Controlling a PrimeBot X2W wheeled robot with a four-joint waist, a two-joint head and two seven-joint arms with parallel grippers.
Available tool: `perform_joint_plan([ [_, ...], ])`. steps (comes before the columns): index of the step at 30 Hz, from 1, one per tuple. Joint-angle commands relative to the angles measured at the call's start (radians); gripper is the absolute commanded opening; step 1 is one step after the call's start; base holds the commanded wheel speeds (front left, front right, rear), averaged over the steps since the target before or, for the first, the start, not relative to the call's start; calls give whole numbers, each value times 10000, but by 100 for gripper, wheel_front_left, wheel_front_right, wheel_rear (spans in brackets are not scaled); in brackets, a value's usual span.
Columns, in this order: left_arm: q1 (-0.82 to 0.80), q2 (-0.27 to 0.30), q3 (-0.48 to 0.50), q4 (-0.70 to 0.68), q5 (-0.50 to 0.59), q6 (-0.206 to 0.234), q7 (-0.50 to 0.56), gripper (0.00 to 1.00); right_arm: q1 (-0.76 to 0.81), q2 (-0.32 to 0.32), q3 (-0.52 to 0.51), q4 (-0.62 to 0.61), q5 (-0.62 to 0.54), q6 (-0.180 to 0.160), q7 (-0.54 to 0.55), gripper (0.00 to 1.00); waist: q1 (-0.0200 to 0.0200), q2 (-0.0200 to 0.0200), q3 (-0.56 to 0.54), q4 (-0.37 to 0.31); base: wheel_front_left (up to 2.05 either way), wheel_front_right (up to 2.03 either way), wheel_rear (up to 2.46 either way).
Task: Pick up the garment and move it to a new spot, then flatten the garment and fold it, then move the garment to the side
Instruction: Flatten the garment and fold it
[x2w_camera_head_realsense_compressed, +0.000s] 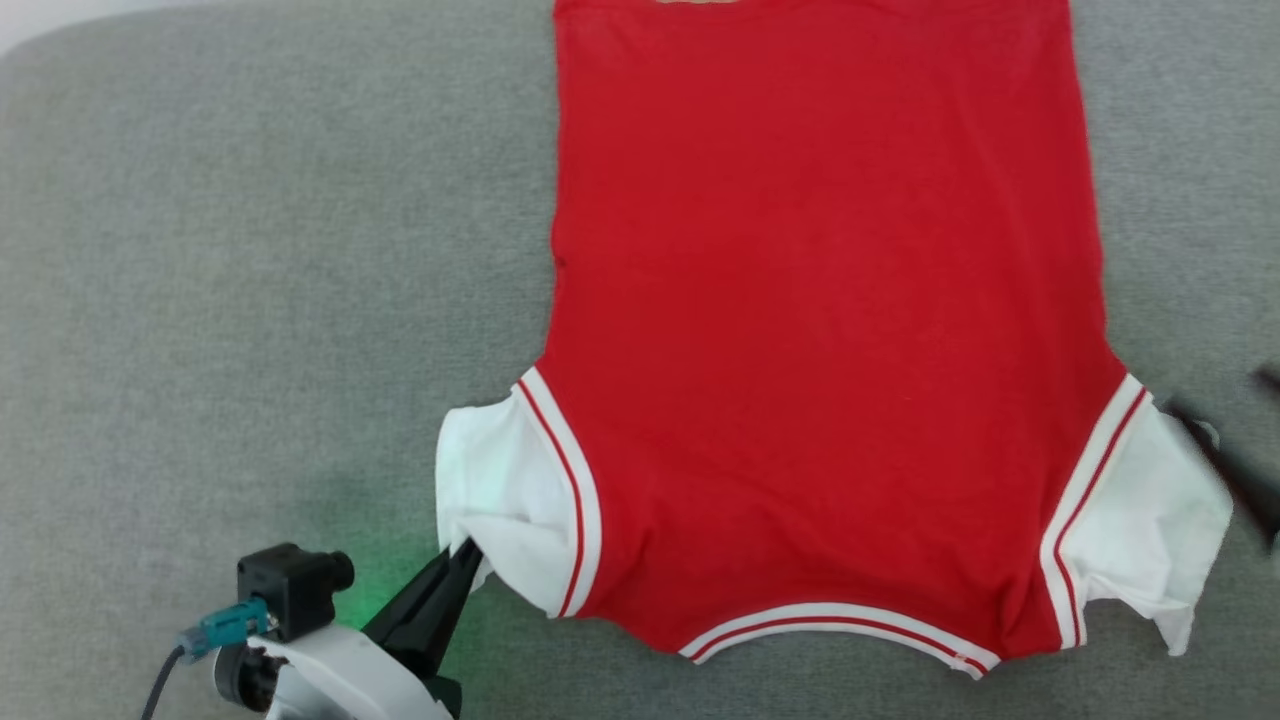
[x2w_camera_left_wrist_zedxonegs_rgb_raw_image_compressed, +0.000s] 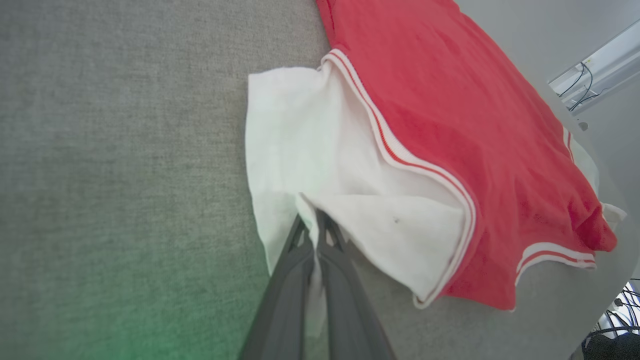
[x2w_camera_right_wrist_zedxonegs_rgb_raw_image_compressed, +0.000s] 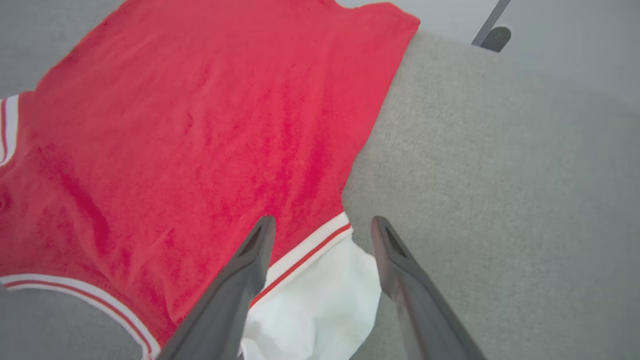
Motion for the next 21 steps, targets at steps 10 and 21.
perform_joint_plan([
  [10, -864, -316, -98, -626, 346, -418, -67, 0, -5290, -835, 141, 3412, 109, -12, 1260, 100, 0, 0, 1470, 1109, 0, 0, 0],
  [21, -1914, -893, -461, -206, 728, -1085, -33, 0, -10738, -632, 1051, 8866, -2285, -12, 1277, 100, 0, 0, 3033, 2433, 0, 0, 0],
])
